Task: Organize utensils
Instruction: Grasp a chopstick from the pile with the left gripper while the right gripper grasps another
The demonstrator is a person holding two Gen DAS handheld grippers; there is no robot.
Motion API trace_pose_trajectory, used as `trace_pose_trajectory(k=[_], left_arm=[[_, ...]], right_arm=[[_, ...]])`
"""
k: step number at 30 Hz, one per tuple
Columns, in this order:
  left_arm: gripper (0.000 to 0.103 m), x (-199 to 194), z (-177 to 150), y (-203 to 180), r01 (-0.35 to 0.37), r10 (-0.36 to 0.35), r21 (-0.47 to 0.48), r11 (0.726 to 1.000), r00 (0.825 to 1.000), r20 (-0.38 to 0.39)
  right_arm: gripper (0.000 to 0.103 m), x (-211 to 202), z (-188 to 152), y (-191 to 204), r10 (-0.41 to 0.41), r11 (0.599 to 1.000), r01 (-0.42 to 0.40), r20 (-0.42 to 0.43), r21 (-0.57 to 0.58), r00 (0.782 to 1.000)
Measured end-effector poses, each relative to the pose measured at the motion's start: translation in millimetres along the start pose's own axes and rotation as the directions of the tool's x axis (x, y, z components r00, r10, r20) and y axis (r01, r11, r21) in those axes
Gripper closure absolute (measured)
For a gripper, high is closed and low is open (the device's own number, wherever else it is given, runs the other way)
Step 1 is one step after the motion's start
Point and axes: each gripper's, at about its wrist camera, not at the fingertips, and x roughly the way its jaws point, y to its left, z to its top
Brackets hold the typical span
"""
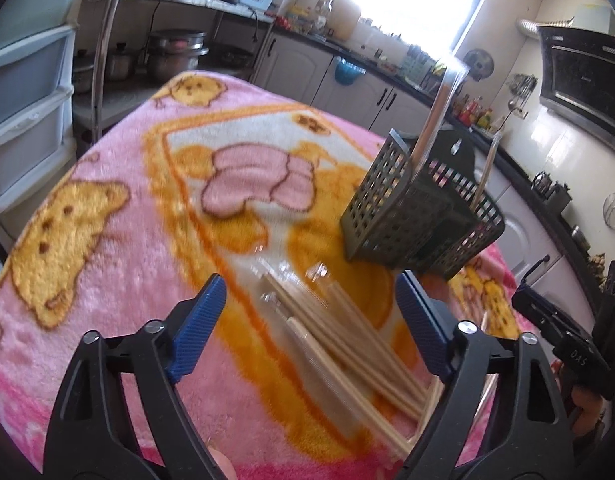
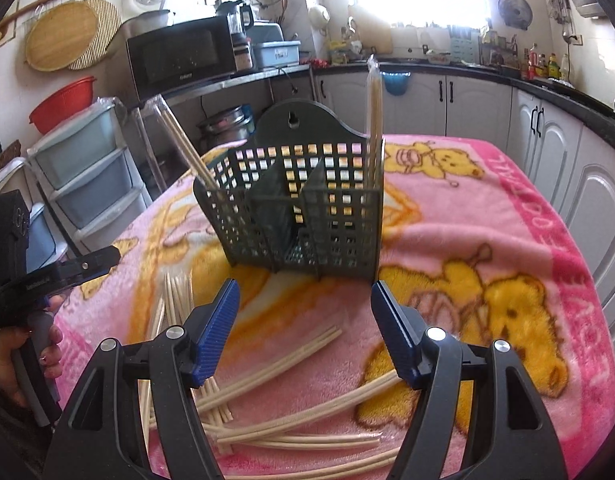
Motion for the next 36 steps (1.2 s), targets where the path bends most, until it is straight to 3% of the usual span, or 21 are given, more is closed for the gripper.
trace_pose_trajectory(k=[7,13,25,36], left_arm=[[0.064,21.6,-13.0,11.6,0.006,-0.010,-0.032,0.999,0.993,-0.115],[0.076,40.0,-18.0,24.0,0.030,-0.051,-0.110,0.993,0.981,-0.186],[0.091,58.5,-11.8,37.6,0.014,-0.051,-0.160,0.987,0.972,-0.227],[0.097,60.9,-7.3,45.3,0.004,-0.044,-0.174,0.985,0.974,-0.224]], right_arm=[[0.037,9.5,-3.6,-0.2,-0.002,1.000,0.002,-0.027,-0.004,1.000],[0.037,21.2,-4.2,-2.6,-0.018,1.000,0.017,-0.054,-0.013,0.998],[0.037,54.7,-11.3,-8.8,-0.022,1.000,0.022,-0.163,0.002,0.986],[0.038,72.8,-13.2,-16.0,-0.008,0.999,0.019,-0.225,0.047,0.974]])
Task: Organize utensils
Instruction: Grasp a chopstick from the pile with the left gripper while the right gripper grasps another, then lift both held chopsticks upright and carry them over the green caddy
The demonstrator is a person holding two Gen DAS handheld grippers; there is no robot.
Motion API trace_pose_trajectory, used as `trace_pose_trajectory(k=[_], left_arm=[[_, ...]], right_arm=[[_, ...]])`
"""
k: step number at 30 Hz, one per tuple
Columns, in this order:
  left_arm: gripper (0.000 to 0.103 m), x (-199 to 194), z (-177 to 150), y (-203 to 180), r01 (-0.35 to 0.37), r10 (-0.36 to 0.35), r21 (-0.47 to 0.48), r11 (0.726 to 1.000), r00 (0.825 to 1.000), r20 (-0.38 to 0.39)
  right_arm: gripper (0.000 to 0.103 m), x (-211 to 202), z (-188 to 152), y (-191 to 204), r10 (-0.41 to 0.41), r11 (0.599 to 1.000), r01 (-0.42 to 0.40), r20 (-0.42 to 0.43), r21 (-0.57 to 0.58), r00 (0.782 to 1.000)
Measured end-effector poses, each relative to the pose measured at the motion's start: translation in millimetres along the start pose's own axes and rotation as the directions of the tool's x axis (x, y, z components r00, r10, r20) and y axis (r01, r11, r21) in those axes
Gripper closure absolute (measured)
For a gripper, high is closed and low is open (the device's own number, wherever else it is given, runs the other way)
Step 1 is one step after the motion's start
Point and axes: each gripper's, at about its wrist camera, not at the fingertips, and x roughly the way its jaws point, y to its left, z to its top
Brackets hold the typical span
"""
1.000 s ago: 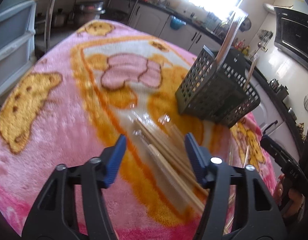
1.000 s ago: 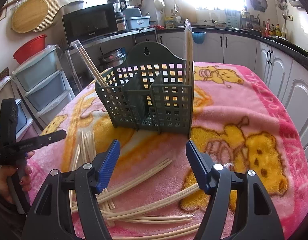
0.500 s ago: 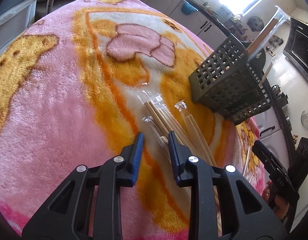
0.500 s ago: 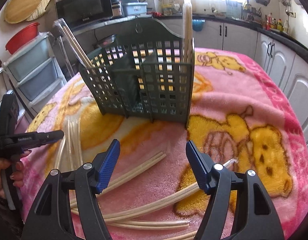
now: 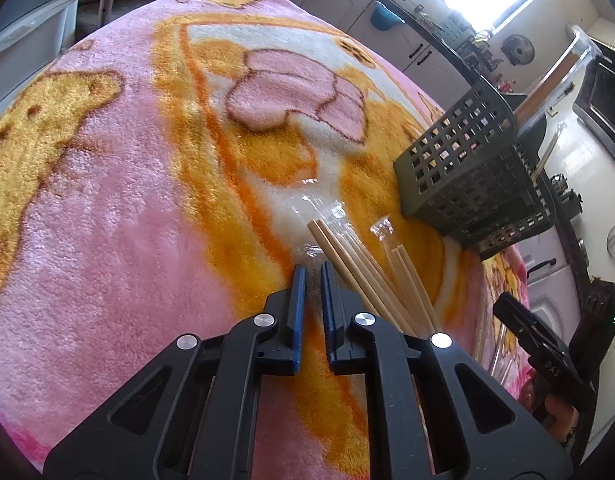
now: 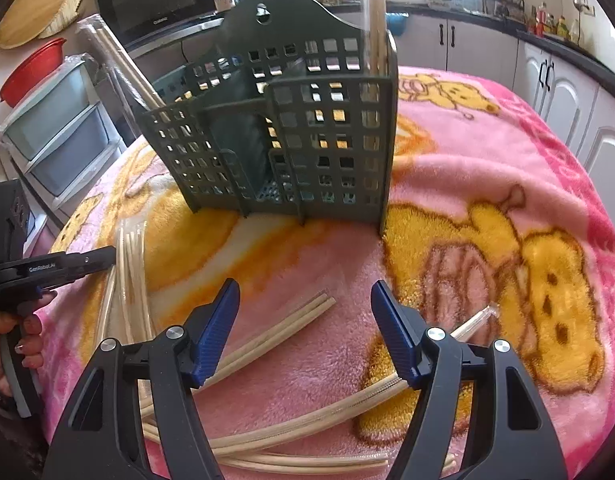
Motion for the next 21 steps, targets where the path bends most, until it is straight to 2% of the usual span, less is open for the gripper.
trace_pose_trajectory(k=[1,5,7,10,12,14,21], left_arm=[[0.097,0.2,0.6,0.7,0.001,-0.001,-0.004,1.000,1.000,0.000],[0.098,-0.7,2.8,2.5,-0.001,0.001,-0.014,1.000,1.000,0.003],[0.098,0.1,3.6,2.2,-0.004,0.004,-0.017,1.000,1.000,0.005],[0.097,1.5,6.5,2.2,-0.009,0.009,-0.018,1.000,1.000,0.005],[0.097,3.0,7.7,2.2,-0.008,0.008,-0.021,1.000,1.000,0.006],[0.097,3.8,8.6,2.9,-0.004,0.004,-0.025,1.000,1.000,0.008],[0.100,5.1,10.3,6.4,0.020,-0.020,-0.023,1.000,1.000,0.017]], right_arm=[[0.038,2.1,-0.2,-1.6,0.007,1.000,-0.007,-0.010,0.014,1.000],[0.053,11.9,0.6,-9.9,0.034,0.996,-0.030,-0.044,0.079,0.998],[0.060,15.9,1.6,-12.4,0.020,0.996,-0.016,-0.053,0.089,0.998],[0.074,19.0,3.2,-11.7,-0.006,0.997,0.010,-0.055,0.075,0.998],[0.090,20.3,4.3,-12.5,-0.012,0.998,0.016,-0.051,0.069,0.999],[0.096,19.3,5.5,-12.9,-0.004,0.998,0.007,-0.038,0.067,0.999],[0.099,1.6,12.2,-15.7,0.039,0.995,-0.043,0.048,0.086,0.998]])
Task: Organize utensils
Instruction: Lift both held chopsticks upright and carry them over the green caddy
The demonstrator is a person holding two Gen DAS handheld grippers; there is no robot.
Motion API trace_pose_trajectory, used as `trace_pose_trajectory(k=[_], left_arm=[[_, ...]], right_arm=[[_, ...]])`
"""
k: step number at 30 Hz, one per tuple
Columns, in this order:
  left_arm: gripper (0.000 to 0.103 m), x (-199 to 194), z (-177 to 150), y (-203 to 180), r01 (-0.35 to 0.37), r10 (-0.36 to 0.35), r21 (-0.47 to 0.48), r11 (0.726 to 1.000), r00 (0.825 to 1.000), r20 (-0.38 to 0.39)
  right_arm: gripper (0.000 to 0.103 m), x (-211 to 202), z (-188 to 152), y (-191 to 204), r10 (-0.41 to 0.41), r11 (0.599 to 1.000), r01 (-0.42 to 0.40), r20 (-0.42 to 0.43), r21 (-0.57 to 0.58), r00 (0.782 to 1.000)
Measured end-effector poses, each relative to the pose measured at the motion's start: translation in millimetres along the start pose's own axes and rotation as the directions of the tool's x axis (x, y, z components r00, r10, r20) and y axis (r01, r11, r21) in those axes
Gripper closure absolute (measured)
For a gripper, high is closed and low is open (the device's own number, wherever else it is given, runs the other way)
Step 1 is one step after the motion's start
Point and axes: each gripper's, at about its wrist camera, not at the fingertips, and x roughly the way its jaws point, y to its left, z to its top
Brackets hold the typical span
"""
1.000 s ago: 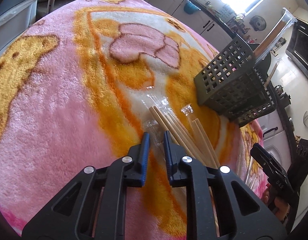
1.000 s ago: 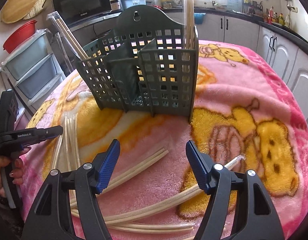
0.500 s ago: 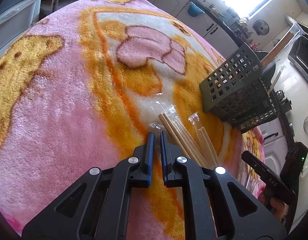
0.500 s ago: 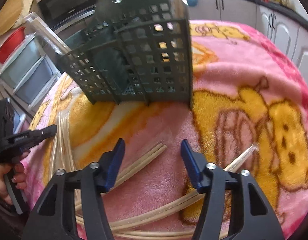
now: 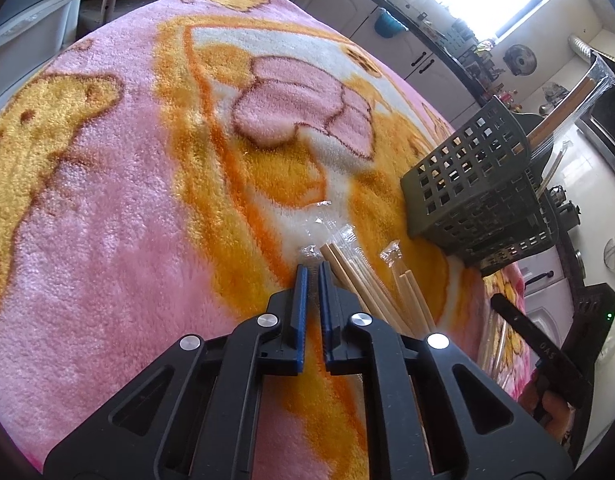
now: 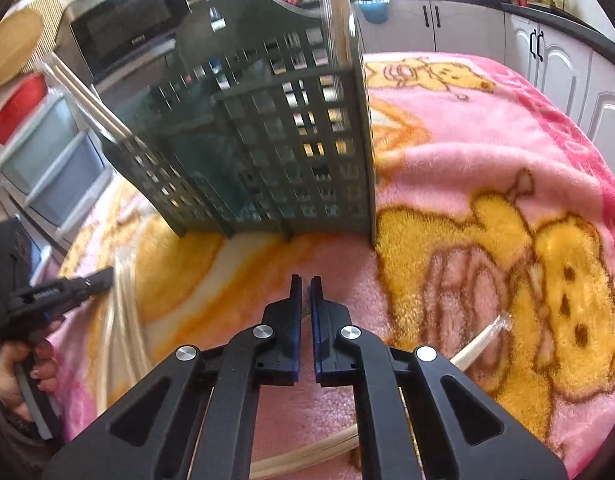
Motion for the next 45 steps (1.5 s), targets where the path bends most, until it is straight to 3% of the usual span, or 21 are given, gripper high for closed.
trace_pose_trajectory(k=[13,24,45], left_arm=[[0.102,-61.2,1.7,-11.9,0.032,-0.041,0.059,0.998,0.986,0.162],[0.102,-119.5,8.8,-50.2,0.094,-0.134,0.149,0.984,0.948,0.289],[0.102,-141.0,14.8,-122.2,0.177,-0.283,0.319,0.931,0.903,0.324]], right_arm=[[0.099,-50.1,14.8,21.6,0.076,0.996,-0.069,0.163,-0.047,0.984],[0.100,-96.5,29.5,33.4,0.119,0.991,-0.099,0.275,-0.086,0.954],[0.101,-149.6,38.0,29.7,0.081,0.993,-0.035,0.414,-0.117,0.907]])
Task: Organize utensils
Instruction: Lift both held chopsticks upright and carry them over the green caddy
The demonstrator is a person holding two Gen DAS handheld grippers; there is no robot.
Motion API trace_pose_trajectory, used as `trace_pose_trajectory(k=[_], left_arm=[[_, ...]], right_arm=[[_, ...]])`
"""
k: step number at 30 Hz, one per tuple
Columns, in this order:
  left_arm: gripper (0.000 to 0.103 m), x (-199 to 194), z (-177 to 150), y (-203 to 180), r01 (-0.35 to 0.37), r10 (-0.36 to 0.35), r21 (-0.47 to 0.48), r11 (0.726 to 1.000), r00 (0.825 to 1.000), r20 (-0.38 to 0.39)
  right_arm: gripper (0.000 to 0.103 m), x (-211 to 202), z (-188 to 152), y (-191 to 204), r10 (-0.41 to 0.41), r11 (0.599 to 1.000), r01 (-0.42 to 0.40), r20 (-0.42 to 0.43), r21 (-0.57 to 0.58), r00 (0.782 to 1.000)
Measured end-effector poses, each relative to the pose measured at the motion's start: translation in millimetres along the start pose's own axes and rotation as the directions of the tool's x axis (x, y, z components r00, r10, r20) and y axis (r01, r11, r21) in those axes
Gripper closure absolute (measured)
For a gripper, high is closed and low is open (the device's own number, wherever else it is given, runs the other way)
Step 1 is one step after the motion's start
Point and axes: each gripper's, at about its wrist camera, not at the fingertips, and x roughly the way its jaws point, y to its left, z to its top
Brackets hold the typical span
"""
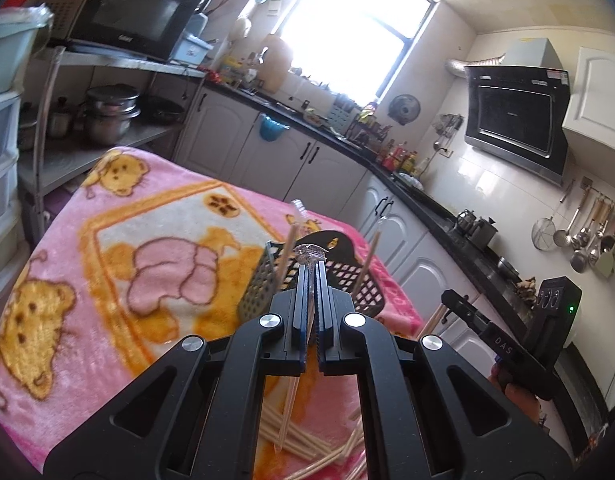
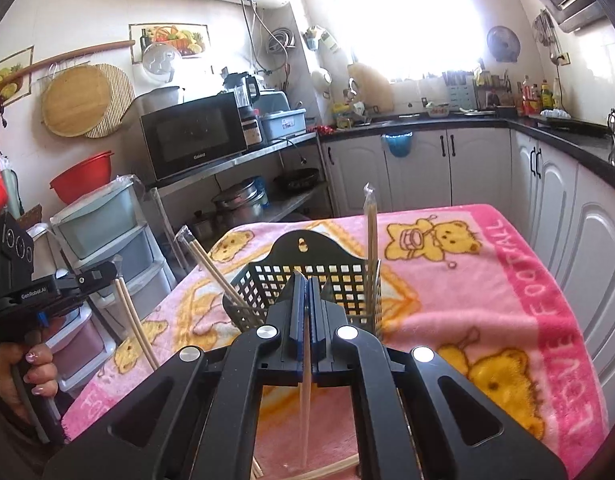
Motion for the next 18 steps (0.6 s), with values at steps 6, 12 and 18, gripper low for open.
trace_pose_trajectory(k=[6,12,18], left_arm=[[0.102,7.8,11.1,-21.3,0.030,-0.031,0.039,0.999,0.999,0.027],[0.102,21.3,24.0,-43.9,0.059,-0.063,0.080,0.995,0.997,0.047],[0.102,33.2,40.2,-61.5,0.080,-0.089,0.103,0.991,0.993,0.078]], right_arm=[[0.101,-7.7,6.6,2.6,-0.004,1.000,0.005,0.028,-0.013,1.000],[0.101,-10.4,17.0,7.8,0.000,1.000,0.002,0.054,-0.031,0.999],[0.101,-14.1,29.2,11.2,0.008,0.999,-0.004,0.085,-0.046,0.996]])
